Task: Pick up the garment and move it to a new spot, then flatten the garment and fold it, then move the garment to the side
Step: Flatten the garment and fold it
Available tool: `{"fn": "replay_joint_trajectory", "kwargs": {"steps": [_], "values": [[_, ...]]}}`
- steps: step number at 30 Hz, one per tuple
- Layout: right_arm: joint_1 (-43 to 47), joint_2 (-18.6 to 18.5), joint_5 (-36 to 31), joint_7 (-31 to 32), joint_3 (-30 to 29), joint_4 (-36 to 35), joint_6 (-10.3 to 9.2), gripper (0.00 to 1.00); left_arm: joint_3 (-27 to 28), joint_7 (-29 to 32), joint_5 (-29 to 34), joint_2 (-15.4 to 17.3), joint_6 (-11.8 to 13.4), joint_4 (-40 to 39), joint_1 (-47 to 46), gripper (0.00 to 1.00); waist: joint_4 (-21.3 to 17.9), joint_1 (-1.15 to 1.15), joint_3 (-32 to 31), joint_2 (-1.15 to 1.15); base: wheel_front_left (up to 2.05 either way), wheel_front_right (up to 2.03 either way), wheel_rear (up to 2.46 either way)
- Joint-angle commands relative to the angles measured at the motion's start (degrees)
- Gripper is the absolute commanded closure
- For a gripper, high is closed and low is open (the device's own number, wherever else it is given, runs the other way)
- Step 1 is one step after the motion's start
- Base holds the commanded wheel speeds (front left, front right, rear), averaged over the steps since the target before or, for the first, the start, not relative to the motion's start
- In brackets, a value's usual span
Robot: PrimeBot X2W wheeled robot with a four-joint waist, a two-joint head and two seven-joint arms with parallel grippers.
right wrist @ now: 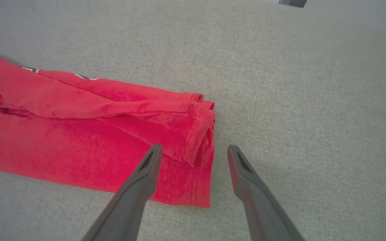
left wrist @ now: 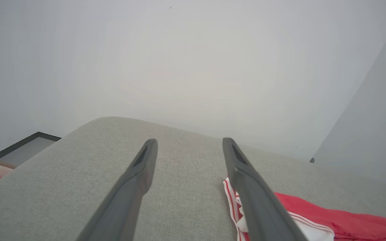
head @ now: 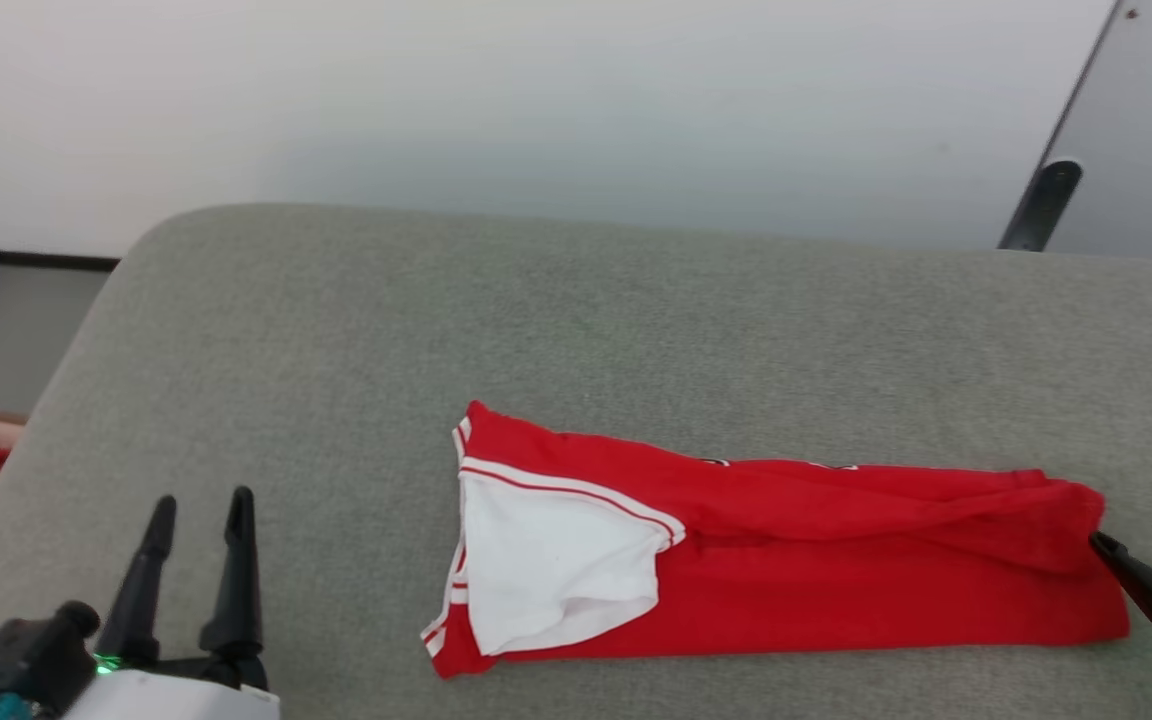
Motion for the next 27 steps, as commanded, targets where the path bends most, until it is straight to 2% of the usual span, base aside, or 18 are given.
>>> {"fn": "replay_joint_trajectory", "kwargs": {"steps": [1, 5, 10, 20, 26, 27], "values": [[-1.19, -0.3, 0.52, 2.83, 0.11, 0.54, 0.0, 0.0, 1.54, -0.05, 1.5, -2.32, -2.01, 0.85, 0.34, 0.0, 1.55, 0.0, 1.16, 0.0, 0.0, 0.0, 0.0], [-3.51, -0.67, 1.59, 9.86, 0.17, 2.28, -0.01, 0.0, 3.52, -0.05, 3.89, -7.05, -5.6, 3.1, -0.56, 0.0, 3.43, 0.0, 2.57, 0.0, 0.0, 0.0, 0.0], [-5.46, -1.1, 1.11, 15.15, 0.03, 4.7, 0.0, 0.0, 3.77, -0.06, 5.38, -9.78, -7.02, 4.51, -2.24, 0.0, 5.42, 0.0, 4.06, 0.0, 0.0, 0.0, 0.0], [-8.69, 0.41, 0.35, 23.32, -0.27, 12.87, 0.0, 0.0, 3.2, -0.06, 8.04, -13.16, -7.44, 3.61, -4.72, 0.0, 9.53, 0.0, 6.96, 0.0, 0.0, 0.0, 0.0], [-8.94, 4.0, 2.01, 26.16, -0.06, 17.23, 0.03, 0.0, 4.47, -0.05, 8.12, -14.32, -7.45, 3.65, -4.5, 0.0, 10.75, 0.0, 6.97, 0.0, 0.0, 0.0, 0.0], [-8.97, 4.31, 2.41, 26.63, 0.28, 17.44, 0.05, 0.13, 4.54, -0.05, 8.06, -14.31, -7.46, 3.73, -4.42, 0.0, 10.88, 0.0, 6.91, 0.0, 0.0, 0.0, 0.0]]}}
